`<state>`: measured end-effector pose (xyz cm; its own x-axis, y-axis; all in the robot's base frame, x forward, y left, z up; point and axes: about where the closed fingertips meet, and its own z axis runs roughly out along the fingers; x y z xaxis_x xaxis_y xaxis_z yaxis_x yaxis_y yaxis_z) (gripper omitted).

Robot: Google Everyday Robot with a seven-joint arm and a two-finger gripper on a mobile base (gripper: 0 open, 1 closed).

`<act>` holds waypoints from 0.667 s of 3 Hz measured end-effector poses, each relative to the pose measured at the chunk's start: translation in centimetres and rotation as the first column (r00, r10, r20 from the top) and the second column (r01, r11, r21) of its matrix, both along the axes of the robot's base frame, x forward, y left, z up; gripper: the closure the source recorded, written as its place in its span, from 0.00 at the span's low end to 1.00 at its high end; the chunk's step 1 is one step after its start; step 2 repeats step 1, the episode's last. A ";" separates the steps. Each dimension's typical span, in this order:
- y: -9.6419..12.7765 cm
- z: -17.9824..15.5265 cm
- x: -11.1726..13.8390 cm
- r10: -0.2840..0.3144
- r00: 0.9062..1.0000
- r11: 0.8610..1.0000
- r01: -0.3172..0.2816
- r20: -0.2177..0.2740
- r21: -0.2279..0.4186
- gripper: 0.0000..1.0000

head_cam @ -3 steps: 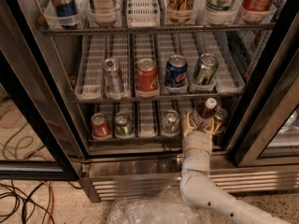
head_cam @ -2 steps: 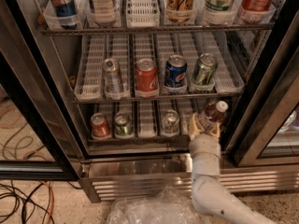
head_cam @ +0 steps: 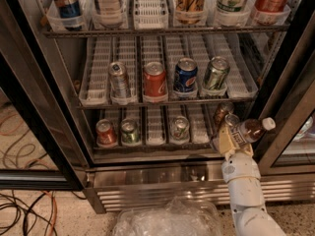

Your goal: Pick blue plastic bottle from bottom shelf of fridge

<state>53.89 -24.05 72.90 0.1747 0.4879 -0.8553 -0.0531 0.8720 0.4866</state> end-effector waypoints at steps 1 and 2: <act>1.1 -0.3 -0.4 0.071 0.997 0.997 -0.071 -0.013 0.028 1.00; 1.1 -0.3 -0.4 0.071 0.997 0.997 -0.071 -0.013 0.028 1.00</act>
Offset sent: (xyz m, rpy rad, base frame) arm 0.0000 0.0000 0.0000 0.0000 0.0000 0.0000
